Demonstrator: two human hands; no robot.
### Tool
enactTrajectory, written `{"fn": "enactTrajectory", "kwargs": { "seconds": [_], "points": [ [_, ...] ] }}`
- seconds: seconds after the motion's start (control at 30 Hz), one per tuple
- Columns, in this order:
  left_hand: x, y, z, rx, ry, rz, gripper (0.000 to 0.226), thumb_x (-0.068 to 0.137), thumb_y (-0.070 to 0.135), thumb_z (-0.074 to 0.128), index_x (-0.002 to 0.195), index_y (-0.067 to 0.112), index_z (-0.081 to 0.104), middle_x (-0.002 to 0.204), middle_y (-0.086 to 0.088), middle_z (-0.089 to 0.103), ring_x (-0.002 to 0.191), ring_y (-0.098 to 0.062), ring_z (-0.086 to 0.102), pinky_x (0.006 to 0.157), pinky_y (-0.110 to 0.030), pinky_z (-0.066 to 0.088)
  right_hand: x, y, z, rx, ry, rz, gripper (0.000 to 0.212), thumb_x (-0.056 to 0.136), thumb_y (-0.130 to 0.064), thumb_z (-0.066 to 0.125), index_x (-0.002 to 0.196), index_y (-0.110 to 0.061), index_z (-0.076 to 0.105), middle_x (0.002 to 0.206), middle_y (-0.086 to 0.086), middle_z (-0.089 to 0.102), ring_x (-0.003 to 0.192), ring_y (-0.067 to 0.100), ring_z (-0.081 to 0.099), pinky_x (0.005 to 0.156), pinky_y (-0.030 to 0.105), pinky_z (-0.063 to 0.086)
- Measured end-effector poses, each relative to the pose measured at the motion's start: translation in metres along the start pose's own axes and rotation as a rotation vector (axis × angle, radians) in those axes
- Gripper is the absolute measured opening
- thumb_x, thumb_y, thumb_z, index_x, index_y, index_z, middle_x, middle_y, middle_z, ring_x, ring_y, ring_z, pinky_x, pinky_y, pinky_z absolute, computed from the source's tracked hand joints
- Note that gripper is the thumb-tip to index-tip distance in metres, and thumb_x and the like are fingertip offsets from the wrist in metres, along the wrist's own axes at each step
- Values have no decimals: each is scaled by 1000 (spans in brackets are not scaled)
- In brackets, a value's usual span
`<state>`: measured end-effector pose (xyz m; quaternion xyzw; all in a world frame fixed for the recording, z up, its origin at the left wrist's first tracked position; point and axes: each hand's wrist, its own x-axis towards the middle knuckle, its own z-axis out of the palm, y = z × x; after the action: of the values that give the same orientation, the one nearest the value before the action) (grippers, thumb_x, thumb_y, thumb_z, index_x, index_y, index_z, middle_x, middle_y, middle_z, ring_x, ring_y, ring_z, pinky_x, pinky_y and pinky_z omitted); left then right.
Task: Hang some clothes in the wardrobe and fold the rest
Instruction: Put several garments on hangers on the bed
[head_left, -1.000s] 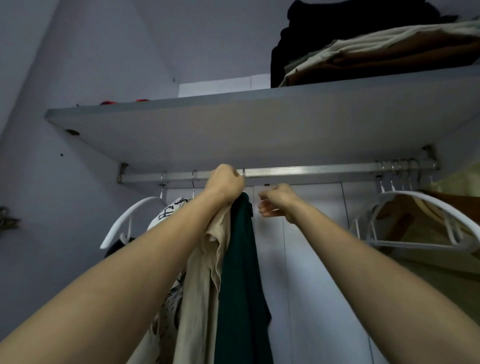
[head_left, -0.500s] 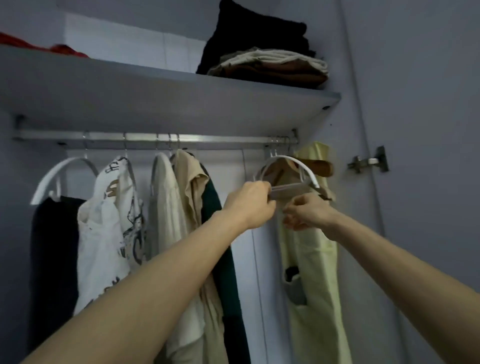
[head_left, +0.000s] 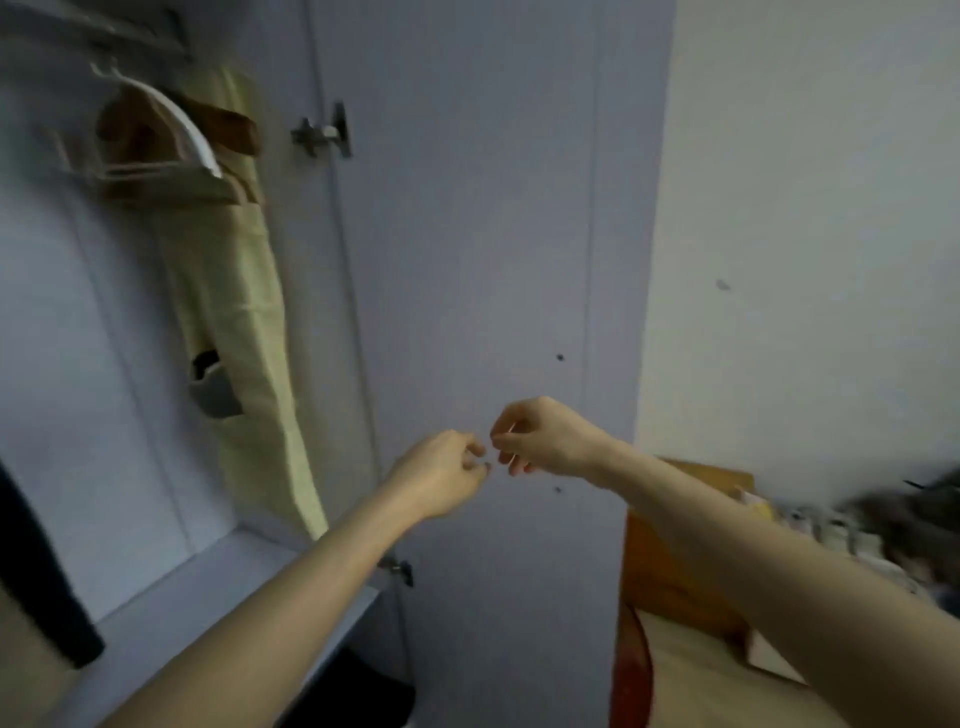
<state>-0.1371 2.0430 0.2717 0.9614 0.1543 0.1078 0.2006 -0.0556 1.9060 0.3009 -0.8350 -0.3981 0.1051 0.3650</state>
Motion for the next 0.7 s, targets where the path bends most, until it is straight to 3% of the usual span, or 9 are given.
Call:
{"fn": "enactTrajectory", "kwargs": {
  "seconds": [0.07, 0.2, 0.3, 0.43, 0.57, 0.7],
  "points": [
    [-3, 30, 48, -21, -93, 51, 35, 93, 32, 53, 124, 17, 59, 110, 0, 67, 101, -18, 62, 89, -31, 50, -30, 48, -22, -23, 13, 51, 14, 93, -15, 54, 101, -7, 64, 86, 8, 71, 75, 19, 69, 74, 38, 58],
    [-5, 101, 144, -27, -299, 156, 30, 93, 33, 55, 117, 18, 63, 110, 3, 68, 100, -16, 62, 92, -33, 50, -95, 150, -68, -184, 40, 190, 14, 92, -16, 57, 99, -6, 65, 81, 8, 70, 69, 19, 68, 60, 24, 53],
    [1, 143, 200, 2, -410, 233, 29, 92, 35, 56, 115, 19, 64, 105, 5, 69, 99, -15, 64, 88, -35, 51, -124, 226, -88, -382, 44, 285, 20, 90, -23, 57, 95, -8, 69, 84, 5, 69, 82, 23, 66, 72, 33, 52],
    [35, 221, 273, 125, -565, 335, 32, 94, 37, 53, 119, 20, 61, 115, 1, 63, 106, -21, 58, 90, -40, 50, -167, 327, -123, -476, -45, 551, 25, 93, -21, 53, 107, -3, 65, 109, 11, 65, 100, 29, 60, 81, 34, 49],
    [92, 288, 336, 252, -687, 439, 32, 93, 37, 54, 116, 16, 62, 114, -4, 60, 102, -23, 58, 85, -38, 51, -195, 411, -154, -533, -118, 746, 27, 93, -20, 53, 109, -2, 65, 115, 12, 64, 102, 30, 59, 75, 31, 44],
    [167, 349, 407, 427, -821, 590, 32, 94, 37, 51, 111, 13, 63, 111, -6, 61, 99, -25, 59, 78, -35, 49, -206, 494, -187, -518, -231, 929, 36, 96, -22, 52, 127, -4, 55, 130, 13, 56, 118, 30, 53, 92, 33, 43]
  ]
}}
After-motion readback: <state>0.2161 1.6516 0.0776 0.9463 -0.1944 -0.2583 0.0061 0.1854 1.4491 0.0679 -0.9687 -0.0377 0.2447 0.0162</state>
